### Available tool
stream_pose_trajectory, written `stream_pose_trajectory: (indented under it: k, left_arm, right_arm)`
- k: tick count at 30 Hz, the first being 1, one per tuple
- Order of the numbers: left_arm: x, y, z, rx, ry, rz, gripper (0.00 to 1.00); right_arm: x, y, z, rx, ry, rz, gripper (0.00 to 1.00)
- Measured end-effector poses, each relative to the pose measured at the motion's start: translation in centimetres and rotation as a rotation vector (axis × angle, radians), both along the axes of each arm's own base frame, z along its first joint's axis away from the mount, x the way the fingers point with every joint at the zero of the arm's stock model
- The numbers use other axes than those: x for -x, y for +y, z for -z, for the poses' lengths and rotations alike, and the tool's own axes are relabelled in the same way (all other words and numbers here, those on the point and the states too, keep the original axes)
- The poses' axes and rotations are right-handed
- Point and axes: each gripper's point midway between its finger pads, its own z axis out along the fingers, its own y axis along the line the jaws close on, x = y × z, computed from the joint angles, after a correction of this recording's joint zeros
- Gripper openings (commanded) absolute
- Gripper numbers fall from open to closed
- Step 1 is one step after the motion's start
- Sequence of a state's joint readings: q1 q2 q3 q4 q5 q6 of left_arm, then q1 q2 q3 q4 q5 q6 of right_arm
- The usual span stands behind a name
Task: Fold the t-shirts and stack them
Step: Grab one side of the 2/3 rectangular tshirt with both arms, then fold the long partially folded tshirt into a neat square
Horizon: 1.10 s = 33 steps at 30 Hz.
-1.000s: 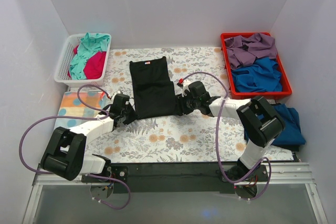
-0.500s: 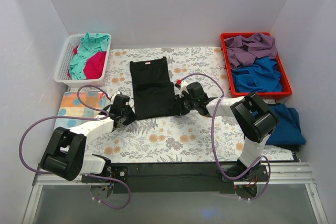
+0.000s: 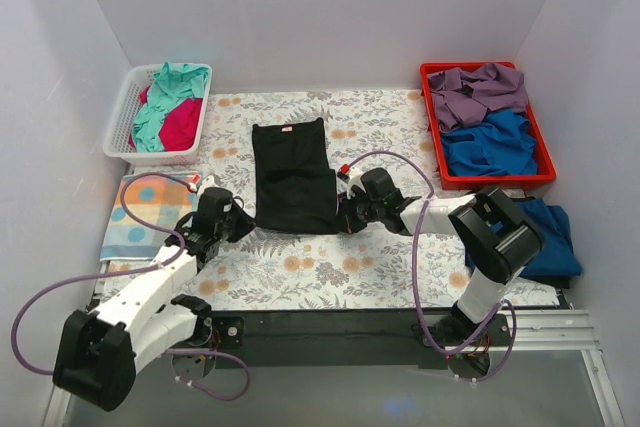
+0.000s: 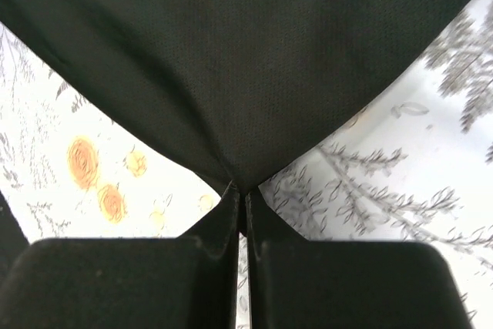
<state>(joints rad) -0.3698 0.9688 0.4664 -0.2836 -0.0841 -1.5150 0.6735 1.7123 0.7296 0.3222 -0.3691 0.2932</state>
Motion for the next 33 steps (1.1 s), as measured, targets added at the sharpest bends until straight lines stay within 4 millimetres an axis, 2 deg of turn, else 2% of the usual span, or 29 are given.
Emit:
stream_pose_trajectory:
  k: [5, 11, 15, 20, 26, 29, 33]
  left_arm:
    - [1.2, 0.0, -3.0, 0.067, -0.071, -0.015, 0.0]
    - [3.1, 0.6, -3.9, 0.105, -0.061, -0.047, 0.0]
    - [4.1, 1.0, -5.0, 0.13, -0.076, -0.075, 0.0]
    - [4.0, 1.3, -7.2, 0.141, -0.102, -0.101, 0.0]
    - [3.2, 2.0, -9.5, 0.144, -0.154, -0.151, 0.0]
    - [2.3, 2.5, -10.6, 0.131, -0.181, -0.191, 0.0]
    - [0.5, 3.0, -11.3, 0.108, -0.197, -0.252, 0.0]
  right_arm:
    - [1.9, -0.2, -0.4, 0.012, 0.016, -0.028, 0.01]
    - [3.6, -0.1, -3.4, -0.003, -0.021, -0.06, 0.01]
    - [3.9, -0.3, -5.6, -0.023, -0.063, -0.059, 0.01]
    - [4.0, -0.3, -7.0, -0.024, -0.072, -0.06, 0.01]
    - [2.1, 0.9, -10.6, -0.03, -0.136, -0.059, 0.01]
    - [0.2, 2.1, -12.7, -0.034, -0.188, -0.06, 0.01]
    - [-2.6, 4.0, -13.7, -0.017, -0.22, -0.067, 0.01]
